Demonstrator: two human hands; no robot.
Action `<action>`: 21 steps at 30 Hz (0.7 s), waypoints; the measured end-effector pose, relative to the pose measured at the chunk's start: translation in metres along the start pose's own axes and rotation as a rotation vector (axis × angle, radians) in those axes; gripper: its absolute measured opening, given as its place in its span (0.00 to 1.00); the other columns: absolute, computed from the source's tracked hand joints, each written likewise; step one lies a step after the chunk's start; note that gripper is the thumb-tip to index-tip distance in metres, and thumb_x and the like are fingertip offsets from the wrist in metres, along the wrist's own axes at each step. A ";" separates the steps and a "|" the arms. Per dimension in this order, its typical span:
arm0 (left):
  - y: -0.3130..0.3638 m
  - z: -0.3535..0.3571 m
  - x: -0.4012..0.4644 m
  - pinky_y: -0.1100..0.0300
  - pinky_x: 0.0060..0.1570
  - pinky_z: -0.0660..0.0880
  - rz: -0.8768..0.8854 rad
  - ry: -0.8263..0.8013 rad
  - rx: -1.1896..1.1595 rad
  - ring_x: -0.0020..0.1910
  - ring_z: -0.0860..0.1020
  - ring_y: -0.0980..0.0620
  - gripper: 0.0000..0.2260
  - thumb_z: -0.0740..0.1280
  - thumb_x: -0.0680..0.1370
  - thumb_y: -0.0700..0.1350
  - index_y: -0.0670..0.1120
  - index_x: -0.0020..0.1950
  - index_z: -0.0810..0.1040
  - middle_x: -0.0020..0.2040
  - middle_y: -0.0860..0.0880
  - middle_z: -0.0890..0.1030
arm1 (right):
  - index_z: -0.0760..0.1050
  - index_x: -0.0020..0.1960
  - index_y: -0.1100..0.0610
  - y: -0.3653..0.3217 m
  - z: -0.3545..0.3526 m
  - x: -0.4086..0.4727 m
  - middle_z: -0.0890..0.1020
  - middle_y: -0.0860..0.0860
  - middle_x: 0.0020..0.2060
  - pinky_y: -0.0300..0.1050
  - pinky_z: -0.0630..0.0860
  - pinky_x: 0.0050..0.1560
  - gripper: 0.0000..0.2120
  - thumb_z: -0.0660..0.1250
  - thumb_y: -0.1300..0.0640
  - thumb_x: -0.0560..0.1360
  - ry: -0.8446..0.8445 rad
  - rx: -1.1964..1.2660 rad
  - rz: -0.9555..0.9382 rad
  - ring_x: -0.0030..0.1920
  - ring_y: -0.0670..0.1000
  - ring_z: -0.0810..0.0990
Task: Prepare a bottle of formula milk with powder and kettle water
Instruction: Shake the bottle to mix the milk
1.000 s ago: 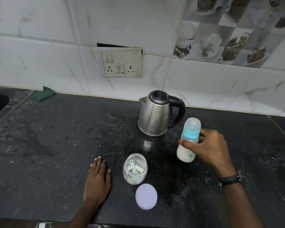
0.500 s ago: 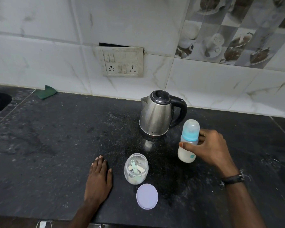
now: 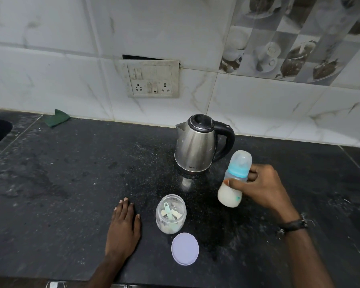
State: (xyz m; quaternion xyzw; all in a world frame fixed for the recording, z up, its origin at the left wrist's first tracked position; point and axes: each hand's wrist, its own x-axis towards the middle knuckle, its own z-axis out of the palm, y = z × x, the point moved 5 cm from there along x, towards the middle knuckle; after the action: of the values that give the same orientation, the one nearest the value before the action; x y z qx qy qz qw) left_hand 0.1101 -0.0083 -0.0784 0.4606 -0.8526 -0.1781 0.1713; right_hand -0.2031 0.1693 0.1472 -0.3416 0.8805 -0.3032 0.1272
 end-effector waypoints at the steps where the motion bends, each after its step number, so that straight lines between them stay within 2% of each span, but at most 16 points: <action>1: 0.001 0.000 0.000 0.45 0.75 0.61 0.001 0.000 0.002 0.75 0.66 0.41 0.28 0.51 0.81 0.55 0.37 0.69 0.74 0.75 0.38 0.69 | 0.84 0.48 0.49 0.000 -0.002 0.000 0.87 0.44 0.40 0.53 0.83 0.46 0.23 0.78 0.38 0.58 0.049 -0.002 -0.003 0.43 0.46 0.85; 3: 0.001 0.000 0.000 0.45 0.75 0.61 -0.001 -0.004 0.002 0.75 0.66 0.41 0.28 0.51 0.81 0.54 0.37 0.69 0.75 0.75 0.38 0.69 | 0.83 0.49 0.50 0.001 -0.005 0.002 0.87 0.47 0.43 0.53 0.82 0.46 0.23 0.78 0.38 0.59 0.107 -0.060 -0.010 0.44 0.50 0.85; 7: 0.001 -0.001 -0.001 0.44 0.74 0.63 0.001 0.005 0.002 0.75 0.66 0.40 0.28 0.51 0.81 0.54 0.37 0.69 0.75 0.74 0.38 0.69 | 0.84 0.47 0.50 0.003 -0.002 0.004 0.86 0.45 0.39 0.52 0.82 0.46 0.23 0.78 0.37 0.58 0.032 -0.032 0.034 0.42 0.47 0.85; 9: 0.002 -0.002 0.000 0.44 0.74 0.63 0.002 0.003 -0.001 0.75 0.66 0.40 0.28 0.51 0.81 0.54 0.36 0.69 0.75 0.74 0.38 0.69 | 0.83 0.49 0.51 0.002 -0.004 0.004 0.86 0.48 0.41 0.51 0.81 0.44 0.23 0.78 0.38 0.60 0.065 -0.141 0.027 0.43 0.51 0.84; 12: 0.002 -0.001 0.000 0.44 0.75 0.62 -0.002 -0.003 0.004 0.75 0.66 0.40 0.28 0.50 0.81 0.54 0.37 0.69 0.75 0.74 0.37 0.69 | 0.83 0.50 0.50 0.001 -0.004 0.004 0.86 0.48 0.43 0.53 0.82 0.46 0.23 0.79 0.39 0.60 0.045 -0.076 0.032 0.44 0.50 0.84; 15: 0.001 -0.001 0.000 0.44 0.74 0.62 0.003 0.003 0.009 0.75 0.66 0.40 0.28 0.51 0.81 0.54 0.36 0.69 0.75 0.74 0.37 0.69 | 0.83 0.50 0.50 0.000 -0.006 0.004 0.86 0.50 0.44 0.52 0.81 0.45 0.23 0.79 0.38 0.61 0.075 -0.155 0.018 0.45 0.53 0.84; 18: 0.001 0.000 0.000 0.43 0.74 0.63 0.004 -0.010 0.010 0.74 0.67 0.39 0.27 0.51 0.81 0.54 0.36 0.68 0.75 0.74 0.37 0.70 | 0.83 0.50 0.50 0.000 -0.004 0.005 0.87 0.48 0.44 0.54 0.82 0.48 0.23 0.79 0.40 0.61 0.024 -0.060 0.037 0.45 0.51 0.84; 21: 0.001 -0.001 0.000 0.44 0.74 0.63 0.005 0.004 0.012 0.74 0.67 0.39 0.27 0.51 0.81 0.53 0.36 0.68 0.75 0.74 0.37 0.70 | 0.82 0.50 0.50 -0.001 -0.005 0.004 0.86 0.49 0.43 0.53 0.81 0.46 0.22 0.79 0.39 0.61 0.060 -0.146 0.027 0.44 0.53 0.84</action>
State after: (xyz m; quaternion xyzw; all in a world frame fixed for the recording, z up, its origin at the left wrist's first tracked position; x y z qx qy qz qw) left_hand 0.1093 -0.0081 -0.0773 0.4600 -0.8543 -0.1716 0.1707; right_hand -0.2082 0.1684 0.1519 -0.3288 0.9081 -0.2468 0.0796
